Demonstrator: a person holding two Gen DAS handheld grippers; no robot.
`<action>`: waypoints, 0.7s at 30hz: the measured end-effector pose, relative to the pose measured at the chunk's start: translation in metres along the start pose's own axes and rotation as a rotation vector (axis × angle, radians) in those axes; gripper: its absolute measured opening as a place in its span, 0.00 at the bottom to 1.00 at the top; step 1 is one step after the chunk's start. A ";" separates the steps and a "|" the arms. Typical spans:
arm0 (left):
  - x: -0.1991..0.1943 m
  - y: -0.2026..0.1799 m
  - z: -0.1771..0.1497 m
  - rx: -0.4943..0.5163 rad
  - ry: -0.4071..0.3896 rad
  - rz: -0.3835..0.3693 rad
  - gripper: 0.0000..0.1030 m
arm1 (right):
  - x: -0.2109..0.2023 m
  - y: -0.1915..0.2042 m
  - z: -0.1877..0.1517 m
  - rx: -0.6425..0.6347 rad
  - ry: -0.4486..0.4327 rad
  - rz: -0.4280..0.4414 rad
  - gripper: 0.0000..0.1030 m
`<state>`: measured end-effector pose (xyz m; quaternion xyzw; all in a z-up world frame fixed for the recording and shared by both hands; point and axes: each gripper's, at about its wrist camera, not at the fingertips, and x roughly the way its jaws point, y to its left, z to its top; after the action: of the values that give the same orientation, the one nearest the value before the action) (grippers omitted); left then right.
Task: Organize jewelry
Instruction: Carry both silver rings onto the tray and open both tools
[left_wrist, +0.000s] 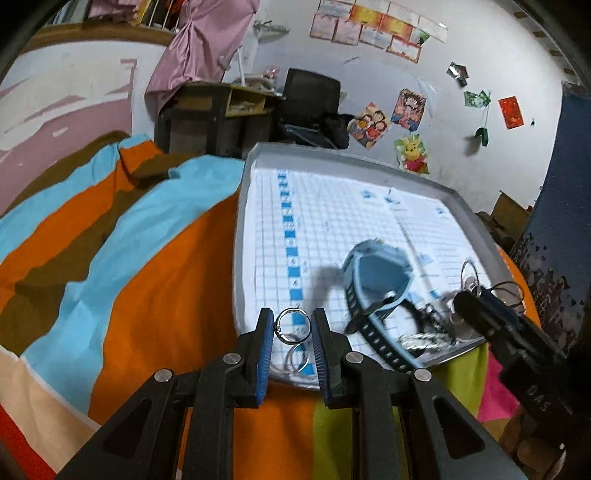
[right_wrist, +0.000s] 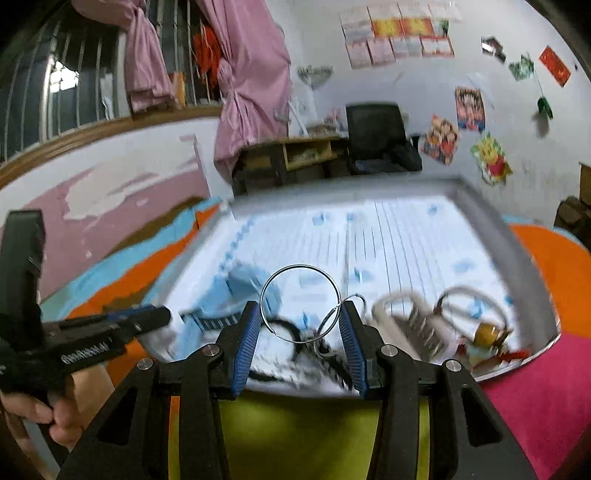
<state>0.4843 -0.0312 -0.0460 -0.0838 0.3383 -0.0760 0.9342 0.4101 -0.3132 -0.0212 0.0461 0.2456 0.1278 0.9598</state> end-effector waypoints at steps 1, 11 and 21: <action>0.002 0.000 -0.001 0.004 0.010 0.007 0.19 | 0.003 -0.001 -0.002 0.007 0.013 -0.001 0.39; -0.007 -0.003 0.000 0.001 0.025 0.038 0.21 | 0.002 -0.014 -0.009 0.040 0.034 -0.006 0.40; -0.050 -0.008 0.007 -0.031 -0.066 0.032 0.59 | -0.032 -0.015 0.010 0.023 -0.042 -0.034 0.49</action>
<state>0.4505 -0.0289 -0.0080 -0.0952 0.3098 -0.0529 0.9445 0.3906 -0.3362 -0.0002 0.0555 0.2276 0.1074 0.9662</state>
